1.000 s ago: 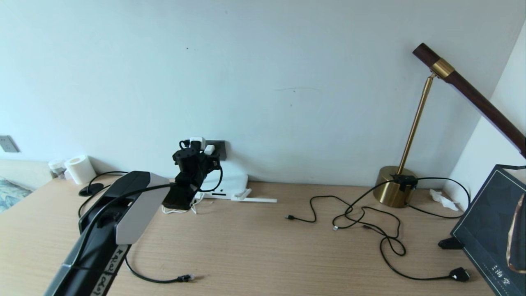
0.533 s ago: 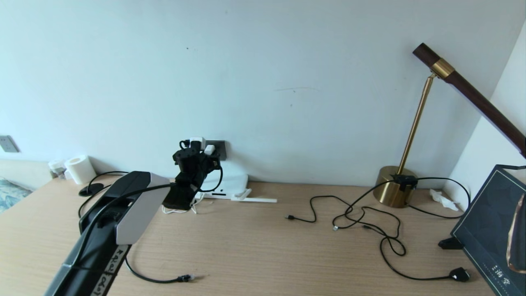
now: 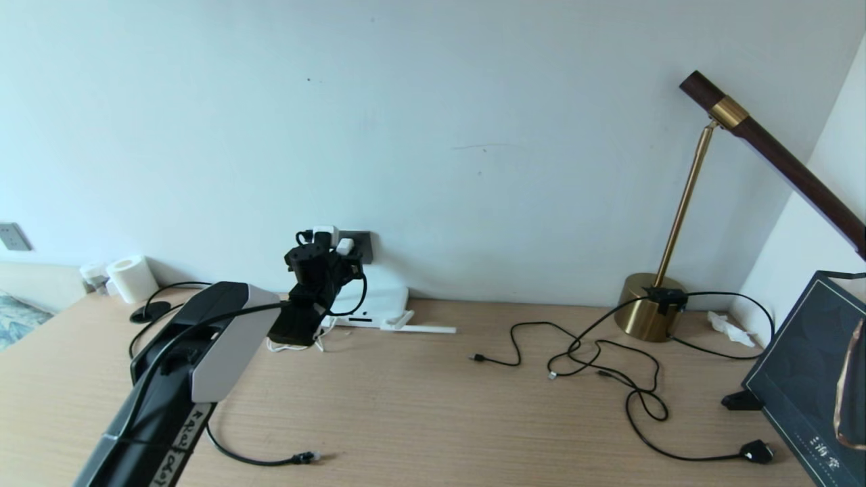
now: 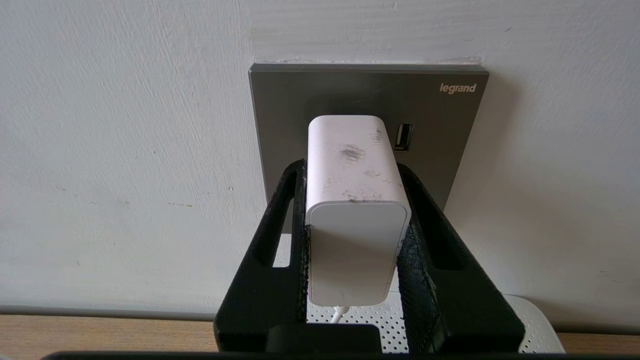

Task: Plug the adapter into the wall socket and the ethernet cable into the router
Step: Plug plug into socket

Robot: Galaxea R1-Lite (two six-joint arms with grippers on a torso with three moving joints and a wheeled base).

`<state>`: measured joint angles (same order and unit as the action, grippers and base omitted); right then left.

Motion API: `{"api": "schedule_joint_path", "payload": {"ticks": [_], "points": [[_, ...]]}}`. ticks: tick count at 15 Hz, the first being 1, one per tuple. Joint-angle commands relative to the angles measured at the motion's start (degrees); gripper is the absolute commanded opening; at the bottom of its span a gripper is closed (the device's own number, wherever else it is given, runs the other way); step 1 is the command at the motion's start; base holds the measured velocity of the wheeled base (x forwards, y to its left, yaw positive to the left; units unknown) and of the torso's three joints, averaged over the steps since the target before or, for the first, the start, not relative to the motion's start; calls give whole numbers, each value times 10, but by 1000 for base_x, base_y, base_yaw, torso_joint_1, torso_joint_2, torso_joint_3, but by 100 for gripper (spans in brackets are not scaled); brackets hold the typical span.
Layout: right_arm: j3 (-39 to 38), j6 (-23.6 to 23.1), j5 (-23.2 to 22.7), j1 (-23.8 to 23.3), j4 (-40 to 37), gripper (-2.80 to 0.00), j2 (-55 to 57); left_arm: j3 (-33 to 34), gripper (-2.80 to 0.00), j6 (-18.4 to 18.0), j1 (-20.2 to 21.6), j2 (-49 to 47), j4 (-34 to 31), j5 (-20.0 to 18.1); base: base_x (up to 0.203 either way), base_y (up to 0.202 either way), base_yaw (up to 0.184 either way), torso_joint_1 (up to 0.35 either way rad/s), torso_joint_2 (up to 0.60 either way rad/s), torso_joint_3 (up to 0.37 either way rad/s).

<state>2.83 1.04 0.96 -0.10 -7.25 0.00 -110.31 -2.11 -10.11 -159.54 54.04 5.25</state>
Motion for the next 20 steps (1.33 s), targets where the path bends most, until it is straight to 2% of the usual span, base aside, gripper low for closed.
{"api": "schedule_joint_path", "payload": {"ticks": [1, 20], "points": [[0, 0, 0, 0, 0, -280, 0, 0, -280, 0, 0, -3, 6, 0, 0, 0, 0, 0, 0, 0], [0, 0, 0, 0, 0, -280, 0, 1, -280, 0, 0, -8, 10, -1, 0, 0, 0, 0, 0, 0]]}}
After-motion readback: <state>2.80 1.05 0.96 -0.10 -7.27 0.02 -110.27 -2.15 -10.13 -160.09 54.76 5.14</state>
